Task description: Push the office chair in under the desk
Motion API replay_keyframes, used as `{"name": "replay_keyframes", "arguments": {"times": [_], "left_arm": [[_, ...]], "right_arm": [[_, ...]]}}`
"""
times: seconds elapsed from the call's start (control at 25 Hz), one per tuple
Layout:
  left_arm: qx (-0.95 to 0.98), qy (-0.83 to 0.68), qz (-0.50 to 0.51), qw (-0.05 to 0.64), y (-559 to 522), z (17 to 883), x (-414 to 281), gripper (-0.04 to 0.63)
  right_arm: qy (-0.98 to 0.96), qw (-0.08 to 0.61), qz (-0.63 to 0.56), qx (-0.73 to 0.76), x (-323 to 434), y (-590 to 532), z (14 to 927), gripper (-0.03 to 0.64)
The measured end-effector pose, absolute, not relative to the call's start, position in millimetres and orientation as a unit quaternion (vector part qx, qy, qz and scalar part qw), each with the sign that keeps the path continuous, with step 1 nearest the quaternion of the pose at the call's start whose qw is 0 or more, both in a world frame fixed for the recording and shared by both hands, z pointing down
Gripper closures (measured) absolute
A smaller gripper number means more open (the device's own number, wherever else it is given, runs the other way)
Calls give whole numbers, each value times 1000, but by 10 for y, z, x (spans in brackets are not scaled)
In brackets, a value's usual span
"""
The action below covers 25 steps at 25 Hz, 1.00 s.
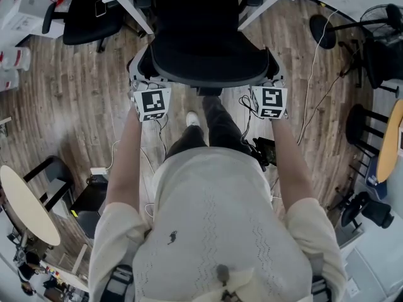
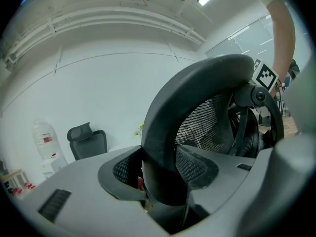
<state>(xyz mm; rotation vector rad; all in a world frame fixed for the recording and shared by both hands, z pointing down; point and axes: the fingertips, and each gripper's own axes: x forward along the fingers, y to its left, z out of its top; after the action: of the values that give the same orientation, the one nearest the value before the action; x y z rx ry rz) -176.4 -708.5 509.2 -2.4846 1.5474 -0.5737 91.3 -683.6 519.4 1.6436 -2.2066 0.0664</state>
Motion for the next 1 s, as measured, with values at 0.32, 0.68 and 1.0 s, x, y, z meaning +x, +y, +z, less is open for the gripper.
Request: {"name": "replay_keyframes", "arguments": {"times": [0.32, 0.68, 1.0], "left_arm": [[-828, 522, -191, 82, -7182, 5108, -1701, 362], [-825, 527, -187, 84, -7255, 5104, -1592, 362], [-822, 530, -192, 81, -7279, 5151, -1534, 362]], "right_arm": [[-789, 195, 20, 583, 973, -6968, 5224, 348], [-793, 195, 14, 576, 1070, -7084, 5243, 348], [-794, 194, 11, 575, 1139, -7127, 5263, 348]]}}
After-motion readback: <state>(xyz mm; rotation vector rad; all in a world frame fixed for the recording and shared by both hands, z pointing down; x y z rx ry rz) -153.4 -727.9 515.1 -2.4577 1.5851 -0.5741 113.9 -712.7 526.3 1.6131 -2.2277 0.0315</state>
